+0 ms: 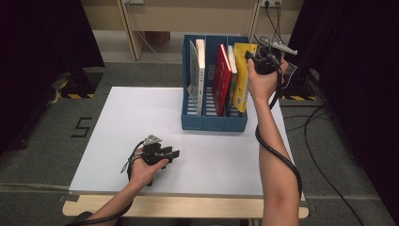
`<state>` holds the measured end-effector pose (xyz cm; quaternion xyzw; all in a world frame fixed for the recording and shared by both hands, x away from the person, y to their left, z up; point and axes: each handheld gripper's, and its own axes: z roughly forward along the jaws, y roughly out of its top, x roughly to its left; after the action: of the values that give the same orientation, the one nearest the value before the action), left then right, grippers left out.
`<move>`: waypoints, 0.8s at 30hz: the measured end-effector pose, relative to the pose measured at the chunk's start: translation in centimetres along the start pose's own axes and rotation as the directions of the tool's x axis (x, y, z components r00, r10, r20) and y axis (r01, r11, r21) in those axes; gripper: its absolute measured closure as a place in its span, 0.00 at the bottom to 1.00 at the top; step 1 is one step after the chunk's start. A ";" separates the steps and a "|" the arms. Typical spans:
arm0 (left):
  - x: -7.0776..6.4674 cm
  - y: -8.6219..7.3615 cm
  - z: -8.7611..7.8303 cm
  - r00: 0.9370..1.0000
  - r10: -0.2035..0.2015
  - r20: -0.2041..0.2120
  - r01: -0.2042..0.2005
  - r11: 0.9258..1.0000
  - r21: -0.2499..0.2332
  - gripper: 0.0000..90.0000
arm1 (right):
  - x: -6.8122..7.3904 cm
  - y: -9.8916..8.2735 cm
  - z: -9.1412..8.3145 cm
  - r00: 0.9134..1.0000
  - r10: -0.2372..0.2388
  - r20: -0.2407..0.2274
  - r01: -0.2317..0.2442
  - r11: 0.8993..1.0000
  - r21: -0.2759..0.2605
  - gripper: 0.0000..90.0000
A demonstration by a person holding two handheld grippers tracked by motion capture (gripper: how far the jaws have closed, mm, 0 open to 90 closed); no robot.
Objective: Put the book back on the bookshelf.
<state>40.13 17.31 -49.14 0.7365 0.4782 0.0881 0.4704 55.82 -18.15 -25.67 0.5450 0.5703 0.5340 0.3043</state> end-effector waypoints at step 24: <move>-0.2 0.1 0.1 1.000 0.003 -0.001 -0.003 1.000 -0.002 0.61 | 0.1 -0.4 0.0 1.000 0.002 -0.010 -0.002 1.000 -0.005 0.85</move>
<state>40.14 17.09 -49.04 0.7366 0.4772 0.0899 0.4708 55.66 -17.95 -26.05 0.5422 0.5698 0.5385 0.3022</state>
